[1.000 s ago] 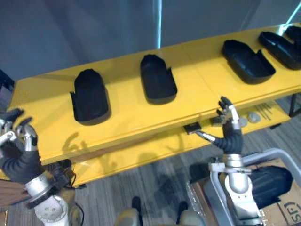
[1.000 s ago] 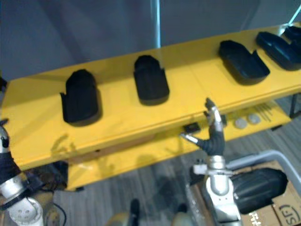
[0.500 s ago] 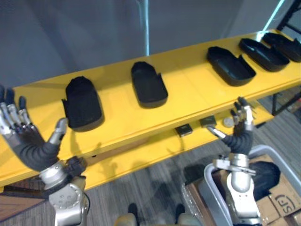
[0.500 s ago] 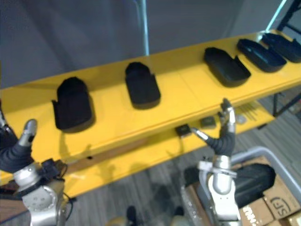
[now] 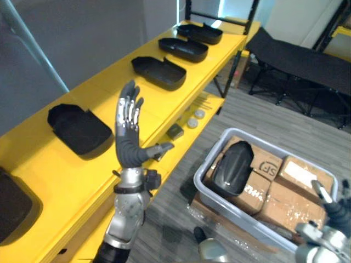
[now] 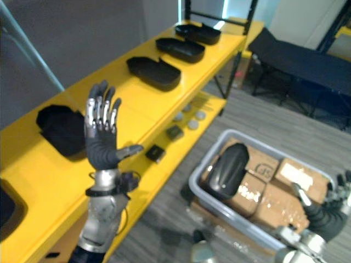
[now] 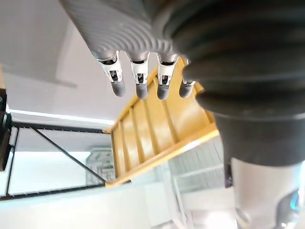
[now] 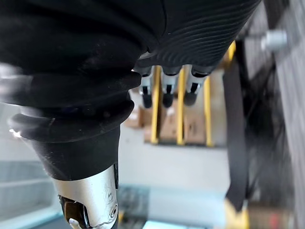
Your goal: Walk over and take plastic housings, then place them on the shelf
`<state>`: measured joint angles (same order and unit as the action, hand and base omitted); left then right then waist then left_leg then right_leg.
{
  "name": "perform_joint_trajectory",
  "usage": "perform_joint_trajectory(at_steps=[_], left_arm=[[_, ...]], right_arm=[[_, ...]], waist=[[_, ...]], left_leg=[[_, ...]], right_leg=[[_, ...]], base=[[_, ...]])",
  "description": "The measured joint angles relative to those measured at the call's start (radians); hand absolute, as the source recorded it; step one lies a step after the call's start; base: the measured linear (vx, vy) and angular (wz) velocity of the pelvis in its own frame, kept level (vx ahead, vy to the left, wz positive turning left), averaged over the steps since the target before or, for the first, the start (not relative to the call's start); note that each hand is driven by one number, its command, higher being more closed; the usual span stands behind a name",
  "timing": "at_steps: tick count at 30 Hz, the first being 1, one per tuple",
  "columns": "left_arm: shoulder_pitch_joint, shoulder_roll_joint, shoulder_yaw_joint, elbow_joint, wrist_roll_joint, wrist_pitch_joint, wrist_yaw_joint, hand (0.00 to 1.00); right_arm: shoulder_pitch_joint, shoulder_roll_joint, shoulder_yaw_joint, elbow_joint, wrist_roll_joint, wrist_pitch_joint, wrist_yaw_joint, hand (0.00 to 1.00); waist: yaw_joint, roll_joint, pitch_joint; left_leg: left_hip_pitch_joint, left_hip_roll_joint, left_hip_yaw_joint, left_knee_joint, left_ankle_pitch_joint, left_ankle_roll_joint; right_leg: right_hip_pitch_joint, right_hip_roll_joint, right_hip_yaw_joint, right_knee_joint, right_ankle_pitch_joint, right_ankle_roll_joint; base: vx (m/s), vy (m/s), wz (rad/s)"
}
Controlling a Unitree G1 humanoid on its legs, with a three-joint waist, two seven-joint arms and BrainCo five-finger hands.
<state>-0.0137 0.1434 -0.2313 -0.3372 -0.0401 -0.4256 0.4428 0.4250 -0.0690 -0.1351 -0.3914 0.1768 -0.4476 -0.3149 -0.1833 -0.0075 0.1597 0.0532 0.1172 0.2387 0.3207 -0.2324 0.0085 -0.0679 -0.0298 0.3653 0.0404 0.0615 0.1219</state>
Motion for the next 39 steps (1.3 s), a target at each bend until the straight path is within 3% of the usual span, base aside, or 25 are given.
perform_joint_trajectory(at_steps=[1, 2, 4, 6, 8, 11, 14, 15, 16, 18, 20, 21, 22, 23, 24, 25, 29, 30, 31, 32, 34, 37, 39], left_arm=[[0.060, -0.004, 0.044, -0.021, 0.000, 0.016, 0.023, 0.00], [0.096, -0.005, 0.067, -0.038, 0.001, 0.016, 0.026, 0.00], [0.234, -0.006, 0.135, -0.098, -0.003, 0.012, 0.026, 0.00], [0.280, -0.015, 0.170, -0.123, -0.026, -0.020, 0.019, 0.00], [0.281, -0.031, 0.202, -0.131, -0.031, -0.065, 0.023, 0.00], [0.257, -0.031, 0.210, -0.111, -0.033, -0.106, 0.037, 0.00], [0.158, -0.012, 0.179, -0.076, -0.035, -0.131, 0.037, 0.00], [0.138, -0.008, 0.168, -0.076, -0.031, -0.134, 0.036, 0.00], [0.101, -0.003, 0.144, -0.077, -0.031, -0.135, 0.030, 0.00], [0.094, -0.001, 0.141, -0.078, -0.042, -0.133, 0.002, 0.00], [0.135, 0.000, 0.155, -0.092, -0.037, -0.122, -0.015, 0.00], [0.175, 0.004, 0.181, -0.117, -0.030, -0.111, -0.015, 0.00], [0.217, 0.006, 0.210, -0.129, -0.032, -0.099, -0.023, 0.00], [0.229, 0.004, 0.230, -0.129, -0.032, -0.095, -0.030, 0.00], [0.245, 0.004, 0.262, -0.131, -0.036, -0.089, -0.038, 0.00], [0.254, 0.004, 0.287, -0.131, -0.045, -0.077, -0.052, 0.00], [0.300, -0.002, 0.320, -0.130, -0.110, -0.032, -0.095, 0.00], [0.317, -0.007, 0.326, -0.125, -0.120, -0.020, -0.109, 0.00], [0.319, -0.017, 0.323, -0.106, -0.120, -0.018, -0.123, 0.00], [0.324, -0.046, 0.318, -0.071, -0.121, -0.009, -0.140, 0.00], [0.341, -0.056, 0.315, -0.052, -0.121, -0.009, -0.143, 0.00], [0.301, -0.055, 0.292, -0.014, -0.121, -0.011, -0.145, 0.00], [0.248, -0.054, 0.268, 0.061, -0.107, -0.003, -0.131, 0.00]], right_arm=[[-0.063, -0.017, 0.068, 0.002, 0.001, 0.000, 0.035, 0.00], [-0.083, -0.025, 0.094, 0.004, 0.002, 0.000, 0.045, 0.00], [-0.121, -0.048, 0.154, 0.000, 0.005, 0.001, 0.066, 0.00], [-0.125, -0.054, 0.179, -0.011, 0.007, 0.001, 0.071, 0.00], [-0.150, -0.053, 0.212, -0.017, 0.018, 0.001, 0.074, 0.00], [-0.198, -0.055, 0.248, -0.017, 0.025, 0.004, 0.072, 0.00], [-0.225, -0.064, 0.248, -0.021, 0.033, 0.011, 0.004, 0.00], [-0.224, -0.063, 0.245, -0.020, 0.044, 0.013, -0.013, 0.00], [-0.218, -0.055, 0.228, -0.019, 0.046, 0.023, -0.041, 0.00], [-0.175, -0.035, 0.207, -0.006, 0.046, 0.033, -0.061, 0.00], [-0.098, -0.016, 0.176, -0.005, 0.047, 0.032, -0.048, 0.00], [-0.073, -0.015, 0.162, -0.004, 0.046, 0.026, -0.009, 0.00], [-0.047, -0.017, 0.152, -0.003, 0.047, 0.012, 0.027, 0.00], [-0.041, -0.018, 0.145, -0.001, 0.046, 0.003, 0.040, 0.00], [-0.046, -0.025, 0.141, 0.001, 0.044, -0.001, 0.051, 0.00], [-0.054, -0.032, 0.145, 0.001, 0.039, -0.007, 0.055, 0.00], [-0.103, -0.039, 0.151, 0.031, 0.014, 0.019, 0.036, 0.00], [-0.117, -0.041, 0.150, 0.051, 0.013, 0.033, 0.020, 0.00], [-0.118, -0.047, 0.142, 0.065, 0.013, 0.050, 0.005, 0.00], [-0.130, -0.062, 0.122, 0.096, 0.014, 0.073, -0.011, 0.00], [-0.137, -0.069, 0.097, 0.132, 0.014, 0.104, -0.017, 0.00], [-0.174, -0.100, 0.044, 0.194, 0.014, 0.146, -0.026, 0.00], [-0.235, -0.129, 0.020, 0.258, 0.017, 0.159, -0.034, 0.00]], waist=[[0.037, 0.021, -0.003], [0.053, 0.024, -0.002], [0.107, 0.057, -0.020], [0.120, 0.065, -0.024], [0.145, 0.057, -0.016], [0.174, 0.033, 0.004], [0.166, 0.014, 0.012], [0.165, 0.015, 0.023], [0.166, 0.036, 0.063], [0.166, 0.055, 0.093], [0.171, 0.054, 0.114], [0.170, 0.044, 0.134], [0.168, 0.060, 0.140], [0.169, 0.059, 0.142], [0.170, 0.054, 0.141], [0.174, 0.052, 0.141], [0.199, 0.029, 0.131], [0.195, 0.003, 0.125], [0.194, 0.002, 0.131], [0.195, 0.028, 0.133], [0.195, 0.045, 0.129], [0.174, 0.052, 0.141], [0.168, 0.059, 0.166]], left_leg=[[-0.045, -0.001, -0.149, 0.129, -0.052, 0.031], [-0.057, -0.004, -0.205, 0.171, -0.068, 0.033], [-0.052, -0.017, -0.290, 0.216, -0.100, -0.002], [-0.056, -0.024, -0.278, 0.184, -0.135, -0.016], [-0.058, -0.031, -0.250, 0.107, -0.181, -0.067], [-0.097, -0.036, -0.229, 0.109, -0.168, -0.049], [-0.145, -0.056, -0.265, 0.166, -0.171, -0.057], [-0.149, -0.059, -0.270, 0.187, -0.177, -0.059], [-0.160, -0.059, -0.288, 0.236, -0.193, -0.058], [-0.156, -0.057, -0.278, 0.291, -0.218, -0.052], [-0.115, -0.040, -0.216, 0.319, -0.260, -0.039], [-0.081, -0.022, -0.165, 0.322, -0.277, -0.033], [-0.078, 0.008, -0.112, 0.315, -0.271, -0.017], [-0.078, 0.020, -0.093, 0.316, -0.268, -0.016], [-0.079, 0.039, -0.062, 0.311, -0.258, -0.014], [-0.076, 0.053, -0.042, 0.305, -0.248, -0.016], [-0.081, 0.072, 0.025, 0.269, -0.204, -0.045], [-0.092, 0.067, 0.023, 0.268, -0.200, -0.058], [-0.098, 0.054, 0.010, 0.258, -0.197, -0.067], [-0.110, 0.029, -0.054, 0.222, -0.186, -0.064], [-0.110, 0.013, -0.093, 0.144, -0.139, -0.059], [-0.125, 0.017, -0.093, 0.070, -0.071, -0.077], [-0.126, 0.020, -0.090, 0.055, -0.061, -0.081]], right_leg=[[-0.008, 0.033, 0.072, 0.009, -0.011, -0.013], [-0.013, 0.049, 0.096, 0.016, -0.014, -0.018], [-0.044, 0.081, 0.128, 0.037, -0.014, -0.026], [-0.079, 0.071, 0.104, 0.042, -0.013, -0.027], [-0.134, 0.043, 0.071, 0.041, 0.012, -0.022], [-0.174, 0.012, 0.007, 0.081, 0.009, -0.030], [-0.204, 0.005, -0.072, 0.187, -0.024, 0.016], [-0.215, 0.006, -0.077, 0.208, -0.022, 0.024], [-0.220, 0.010, -0.079, 0.243, -0.021, 0.027], [-0.230, 0.030, -0.062, 0.289, -0.020, 0.028], [-0.226, 0.051, -0.071, 0.320, -0.011, 0.026], [-0.212, 0.054, -0.118, 0.300, 0.030, 0.014], [-0.191, 0.056, -0.143, 0.226, 0.076, -0.019], [-0.202, 0.055, -0.191, 0.284, 0.041, -0.060], [-0.229, 0.040, -0.260, 0.432, -0.046, -0.091], [-0.222, 0.015, -0.300, 0.523, -0.107, -0.092], [-0.171, -0.089, -0.380, 0.596, -0.231, -0.083], [-0.159, -0.093, -0.399, 0.545, -0.257, -0.044], [-0.142, -0.086, -0.398, 0.495, -0.278, -0.017], [-0.143, -0.059, -0.398, 0.438, -0.244, -0.032], [-0.139, -0.030, -0.392, 0.342, -0.191, -0.050], [-0.146, -0.006, -0.385, 0.237, -0.105, -0.061], [-0.141, 0.007, -0.363, 0.187, -0.061, -0.063]], base=[[-0.05, 0.104, -1.29], [-0.10, 0.201, -1.52], [-0.16, 0.238, -1.18], [-0.19, 0.176, -0.28], [-0.20, 0.153, -0.05], [-0.17, 0.070, -0.18], [-0.01, 0.026, 0.25], [-0.03, 0.049, 0.25], [-0.03, 0.053, -0.04], [-0.09, 0.072, -0.52], [-0.14, 0.060, -1.10], [-0.26, 0.029, -1.38], [-0.27, 0.011, -1.33], [-0.32, 0.014, -1.08], [-0.23, 0.018, -0.85], [-0.19, 0.015, -0.80], [-0.08, -0.117, -0.63], [-0.03, -0.180, -0.27], [-0.06, -0.179, -0.35], [-0.04, -0.102, -0.37], [-0.02, -0.106, -0.40], [0.02, -0.088, -0.22], [0.00, -0.005, -0.37]])
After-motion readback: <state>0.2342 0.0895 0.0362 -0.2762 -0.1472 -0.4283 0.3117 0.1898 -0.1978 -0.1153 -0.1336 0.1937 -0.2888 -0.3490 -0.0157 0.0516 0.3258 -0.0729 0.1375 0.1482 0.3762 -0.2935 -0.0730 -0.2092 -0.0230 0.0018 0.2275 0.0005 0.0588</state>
